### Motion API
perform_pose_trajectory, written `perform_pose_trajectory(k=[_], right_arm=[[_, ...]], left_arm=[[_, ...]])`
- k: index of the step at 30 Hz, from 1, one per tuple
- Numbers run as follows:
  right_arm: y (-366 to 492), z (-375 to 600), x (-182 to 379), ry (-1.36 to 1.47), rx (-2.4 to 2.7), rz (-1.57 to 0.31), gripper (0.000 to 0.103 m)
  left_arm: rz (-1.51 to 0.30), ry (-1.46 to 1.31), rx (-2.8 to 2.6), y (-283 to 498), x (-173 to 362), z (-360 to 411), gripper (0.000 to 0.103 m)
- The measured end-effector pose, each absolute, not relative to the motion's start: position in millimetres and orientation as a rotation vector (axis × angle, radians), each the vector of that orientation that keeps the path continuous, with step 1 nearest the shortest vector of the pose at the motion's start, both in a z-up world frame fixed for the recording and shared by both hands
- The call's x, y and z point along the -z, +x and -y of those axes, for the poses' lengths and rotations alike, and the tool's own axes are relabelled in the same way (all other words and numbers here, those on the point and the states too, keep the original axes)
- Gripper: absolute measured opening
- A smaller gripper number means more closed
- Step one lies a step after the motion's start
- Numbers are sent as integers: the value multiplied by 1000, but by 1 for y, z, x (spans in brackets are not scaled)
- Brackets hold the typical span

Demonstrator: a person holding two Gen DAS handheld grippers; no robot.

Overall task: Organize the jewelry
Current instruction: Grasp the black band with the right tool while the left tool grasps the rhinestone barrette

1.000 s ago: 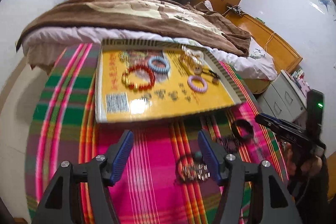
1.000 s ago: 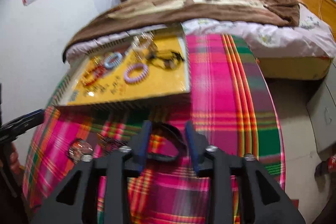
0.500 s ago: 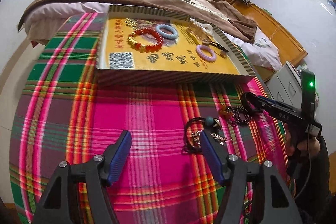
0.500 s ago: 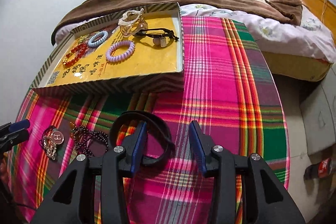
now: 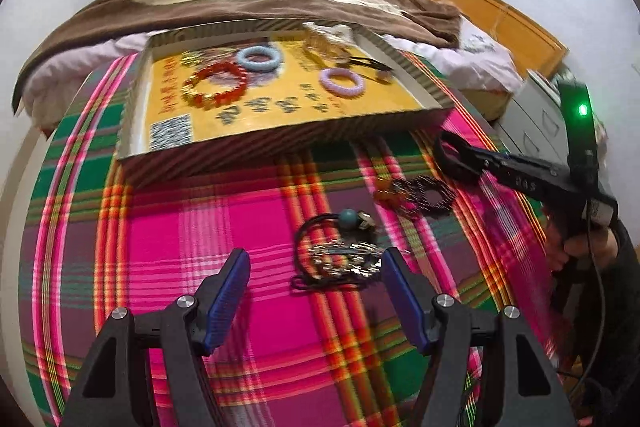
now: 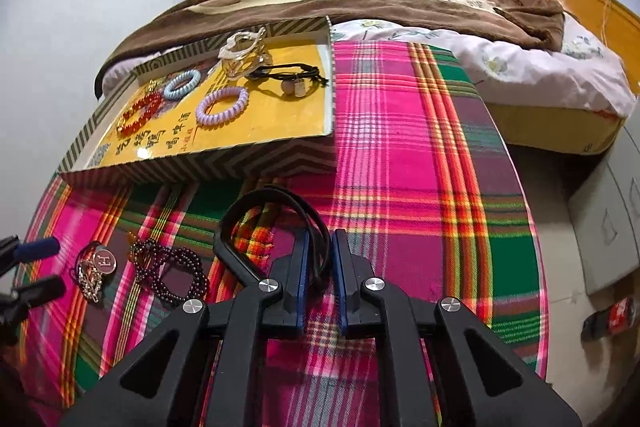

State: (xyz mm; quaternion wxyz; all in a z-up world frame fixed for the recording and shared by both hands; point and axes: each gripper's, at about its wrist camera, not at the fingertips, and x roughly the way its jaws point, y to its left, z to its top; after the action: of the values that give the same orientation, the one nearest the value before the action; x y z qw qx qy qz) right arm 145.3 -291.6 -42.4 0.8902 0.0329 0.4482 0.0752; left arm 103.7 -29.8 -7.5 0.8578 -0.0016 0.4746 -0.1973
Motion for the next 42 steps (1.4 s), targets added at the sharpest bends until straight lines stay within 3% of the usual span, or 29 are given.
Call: perform_pose_trajectory(k=[5,25,29,42], right_arm=[[139,293,40,79,-153,-923,11],[133,302,43,142,-163,-913,12],[134,302,43,144,-165,-913,12],[132,301,41,138,-160,-908,12]], left_arm=[[-981,117,422,99,9,54,67],[-1004,168,400,111,24,81,71],[-1003,163,392,112,25,79,63],[-963,140,378,106,12,71,63]])
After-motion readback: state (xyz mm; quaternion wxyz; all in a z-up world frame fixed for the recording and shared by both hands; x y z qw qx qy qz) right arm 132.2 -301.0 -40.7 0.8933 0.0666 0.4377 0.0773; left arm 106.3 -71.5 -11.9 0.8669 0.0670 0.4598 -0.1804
